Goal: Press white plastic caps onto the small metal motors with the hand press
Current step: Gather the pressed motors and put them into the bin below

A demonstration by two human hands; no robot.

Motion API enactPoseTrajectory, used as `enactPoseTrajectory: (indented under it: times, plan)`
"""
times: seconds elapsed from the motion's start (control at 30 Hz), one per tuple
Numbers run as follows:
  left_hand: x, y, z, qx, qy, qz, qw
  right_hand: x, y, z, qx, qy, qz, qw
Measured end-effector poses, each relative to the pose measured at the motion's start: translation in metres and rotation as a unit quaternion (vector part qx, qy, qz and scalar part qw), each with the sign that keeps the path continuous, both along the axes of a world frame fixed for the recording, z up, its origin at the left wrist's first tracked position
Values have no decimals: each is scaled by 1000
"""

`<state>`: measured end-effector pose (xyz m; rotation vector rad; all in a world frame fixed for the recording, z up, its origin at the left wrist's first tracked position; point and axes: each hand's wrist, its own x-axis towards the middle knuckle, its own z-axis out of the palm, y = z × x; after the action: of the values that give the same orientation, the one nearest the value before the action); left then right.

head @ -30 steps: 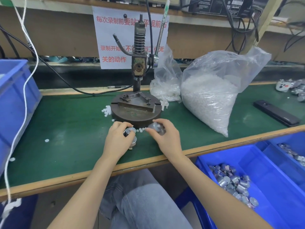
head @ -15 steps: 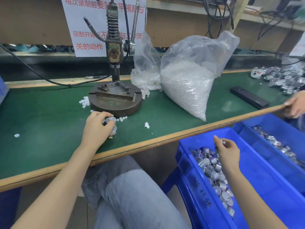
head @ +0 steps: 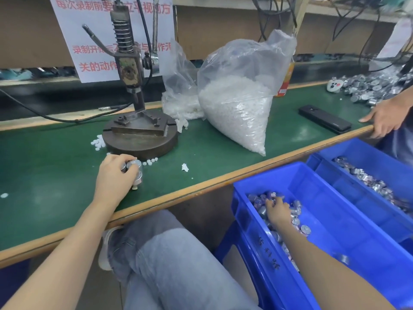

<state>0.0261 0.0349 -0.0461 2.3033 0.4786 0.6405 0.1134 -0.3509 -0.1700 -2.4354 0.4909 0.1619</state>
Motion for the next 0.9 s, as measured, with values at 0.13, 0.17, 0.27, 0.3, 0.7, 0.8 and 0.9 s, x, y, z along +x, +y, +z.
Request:
enactPoseTrajectory:
  times: [0.13, 0.17, 0.27, 0.3, 0.7, 0.8, 0.9]
  plan:
    - [1, 0, 0, 4, 0, 1, 1000, 6, -5, -7, -62, 93, 36, 993]
    - [1, 0, 0, 3, 1, 1, 1000, 6, -4, -8, -74, 99, 50, 991]
    - [0, 0, 0, -4, -3, -2, 1000, 2, 6, -2, -53, 41, 15, 998]
    - [0, 0, 0, -8, -5, -4, 1000, -1, 11, 4, -31, -8, -9, 999]
    - [-4, 0, 6, -221, -114, 5, 969, -39, 133, 155, 150, -398, 198, 883]
    - [-4, 1, 5, -272, -129, 14, 953, -61, 195, 149, 122, -305, 395, 858]
    - [-2, 3, 5, -318, -142, 23, 937, -65, 249, 142, 62, -244, 503, 827]
